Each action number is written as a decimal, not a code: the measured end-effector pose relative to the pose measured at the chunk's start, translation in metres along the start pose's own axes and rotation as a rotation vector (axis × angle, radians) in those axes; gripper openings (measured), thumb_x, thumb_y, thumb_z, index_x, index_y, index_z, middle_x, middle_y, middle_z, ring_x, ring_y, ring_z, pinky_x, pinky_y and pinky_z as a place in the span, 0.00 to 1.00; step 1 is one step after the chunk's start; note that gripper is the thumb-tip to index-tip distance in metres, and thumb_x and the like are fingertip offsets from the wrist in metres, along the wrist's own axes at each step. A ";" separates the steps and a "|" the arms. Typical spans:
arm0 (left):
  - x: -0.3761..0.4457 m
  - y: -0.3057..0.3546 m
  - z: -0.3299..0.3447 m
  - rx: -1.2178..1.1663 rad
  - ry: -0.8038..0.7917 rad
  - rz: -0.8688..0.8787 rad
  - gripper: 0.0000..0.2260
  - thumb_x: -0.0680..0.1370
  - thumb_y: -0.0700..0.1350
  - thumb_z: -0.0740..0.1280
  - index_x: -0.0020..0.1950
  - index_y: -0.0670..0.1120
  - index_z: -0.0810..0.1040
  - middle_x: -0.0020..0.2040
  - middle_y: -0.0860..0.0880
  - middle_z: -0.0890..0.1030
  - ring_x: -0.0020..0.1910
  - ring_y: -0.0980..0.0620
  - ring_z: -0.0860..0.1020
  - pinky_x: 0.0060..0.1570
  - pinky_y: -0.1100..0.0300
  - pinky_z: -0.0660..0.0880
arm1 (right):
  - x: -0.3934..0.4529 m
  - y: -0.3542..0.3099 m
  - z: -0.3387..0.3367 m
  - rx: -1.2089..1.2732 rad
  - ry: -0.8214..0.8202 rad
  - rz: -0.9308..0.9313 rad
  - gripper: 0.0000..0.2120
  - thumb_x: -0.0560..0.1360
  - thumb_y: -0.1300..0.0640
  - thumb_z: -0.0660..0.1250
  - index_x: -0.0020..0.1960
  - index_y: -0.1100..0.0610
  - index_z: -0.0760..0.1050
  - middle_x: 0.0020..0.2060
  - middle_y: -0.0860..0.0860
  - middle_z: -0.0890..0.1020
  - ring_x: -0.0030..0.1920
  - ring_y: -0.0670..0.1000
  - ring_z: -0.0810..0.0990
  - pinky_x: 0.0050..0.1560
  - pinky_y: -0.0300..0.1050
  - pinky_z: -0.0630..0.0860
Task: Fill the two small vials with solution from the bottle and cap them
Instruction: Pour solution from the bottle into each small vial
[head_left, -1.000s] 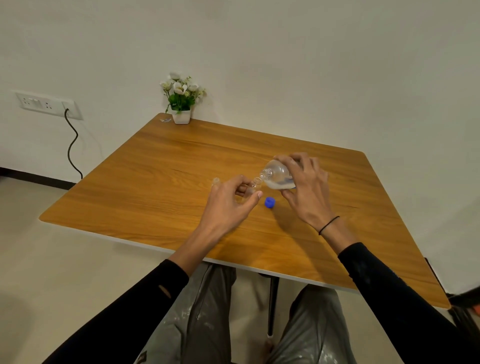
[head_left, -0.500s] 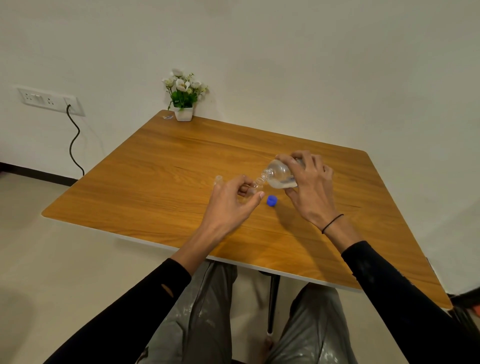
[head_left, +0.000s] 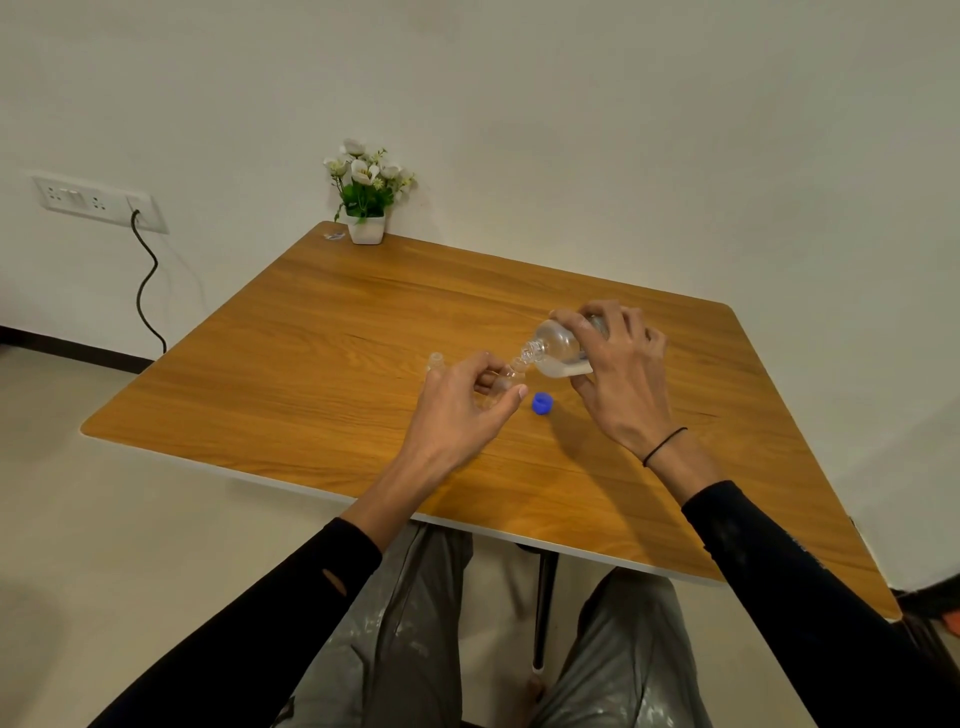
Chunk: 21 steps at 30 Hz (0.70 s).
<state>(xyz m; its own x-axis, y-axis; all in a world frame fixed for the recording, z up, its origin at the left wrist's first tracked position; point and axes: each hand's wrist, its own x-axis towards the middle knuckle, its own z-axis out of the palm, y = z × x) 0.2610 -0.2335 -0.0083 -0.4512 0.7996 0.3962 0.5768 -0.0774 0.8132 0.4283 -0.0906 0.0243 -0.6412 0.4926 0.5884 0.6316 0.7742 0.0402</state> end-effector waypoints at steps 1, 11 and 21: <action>0.000 0.000 0.000 -0.005 -0.001 -0.004 0.11 0.78 0.53 0.76 0.56 0.50 0.83 0.43 0.58 0.85 0.47 0.63 0.84 0.51 0.58 0.83 | 0.000 0.000 0.000 0.001 0.002 -0.002 0.30 0.74 0.56 0.76 0.72 0.43 0.70 0.67 0.53 0.74 0.65 0.59 0.73 0.58 0.62 0.72; 0.000 0.003 0.000 0.007 -0.004 -0.016 0.11 0.78 0.53 0.76 0.57 0.50 0.83 0.44 0.60 0.84 0.48 0.63 0.83 0.52 0.56 0.83 | 0.002 0.000 -0.003 0.001 0.010 -0.015 0.30 0.74 0.57 0.75 0.72 0.43 0.70 0.66 0.54 0.75 0.64 0.61 0.74 0.57 0.64 0.72; 0.002 0.003 -0.001 0.014 0.003 -0.008 0.13 0.78 0.54 0.76 0.58 0.49 0.83 0.44 0.59 0.84 0.48 0.63 0.83 0.52 0.58 0.83 | 0.004 -0.001 -0.005 -0.001 0.011 -0.016 0.30 0.73 0.56 0.76 0.72 0.44 0.71 0.66 0.55 0.75 0.65 0.60 0.74 0.58 0.63 0.72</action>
<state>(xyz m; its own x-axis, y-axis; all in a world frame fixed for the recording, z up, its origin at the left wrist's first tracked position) 0.2614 -0.2329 -0.0051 -0.4579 0.7983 0.3913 0.5824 -0.0632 0.8104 0.4275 -0.0910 0.0306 -0.6460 0.4758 0.5969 0.6221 0.7813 0.0506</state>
